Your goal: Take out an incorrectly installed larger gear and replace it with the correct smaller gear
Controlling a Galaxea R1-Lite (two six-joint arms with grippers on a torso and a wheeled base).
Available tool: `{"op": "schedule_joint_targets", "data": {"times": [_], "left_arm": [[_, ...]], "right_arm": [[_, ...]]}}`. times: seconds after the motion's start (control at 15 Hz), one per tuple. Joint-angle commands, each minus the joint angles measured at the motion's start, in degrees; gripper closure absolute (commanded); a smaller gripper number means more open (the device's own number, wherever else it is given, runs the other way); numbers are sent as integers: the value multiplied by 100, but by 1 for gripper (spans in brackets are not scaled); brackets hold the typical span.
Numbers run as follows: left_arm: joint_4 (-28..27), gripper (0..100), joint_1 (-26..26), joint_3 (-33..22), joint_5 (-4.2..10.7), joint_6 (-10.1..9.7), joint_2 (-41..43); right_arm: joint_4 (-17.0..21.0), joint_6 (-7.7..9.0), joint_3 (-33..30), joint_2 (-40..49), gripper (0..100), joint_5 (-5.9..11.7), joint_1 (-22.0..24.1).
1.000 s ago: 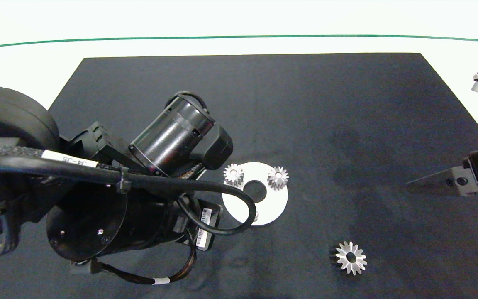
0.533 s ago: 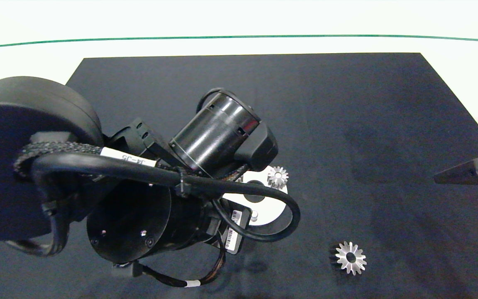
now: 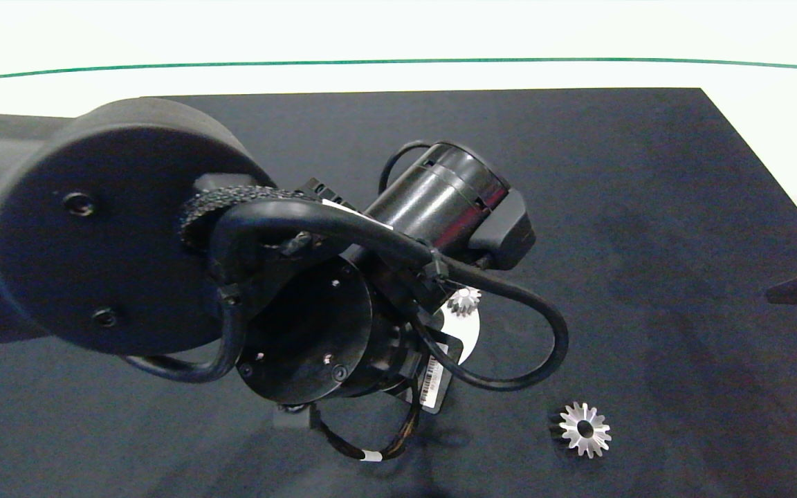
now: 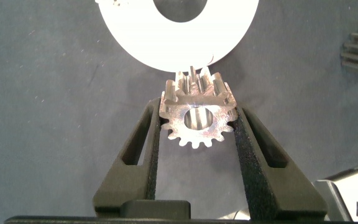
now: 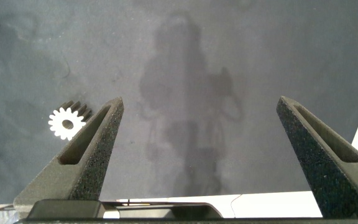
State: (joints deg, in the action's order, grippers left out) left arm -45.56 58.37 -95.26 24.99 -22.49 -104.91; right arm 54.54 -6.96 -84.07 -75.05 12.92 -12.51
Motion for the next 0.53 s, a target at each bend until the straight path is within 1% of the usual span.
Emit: {"op": "schedule_joint_targets", "data": {"times": [0.07,0.2,0.27,0.33,0.53], "left_arm": [[-23,87,8,-169,15,-10,-267],[-23,87,8,-318,15,-10,-398],[-23,87,8,-380,15,-10,-451],[-23,87,8,-415,15,-10,-504],[-23,87,-1,-432,15,61,-618]], "right_arm": [[30,-7,48,78,0,9,29],[30,28,48,69,0,-88,196],[30,125,48,69,0,-176,266],[30,186,57,78,0,-238,319],[13,204,48,78,0,-273,319]]}}
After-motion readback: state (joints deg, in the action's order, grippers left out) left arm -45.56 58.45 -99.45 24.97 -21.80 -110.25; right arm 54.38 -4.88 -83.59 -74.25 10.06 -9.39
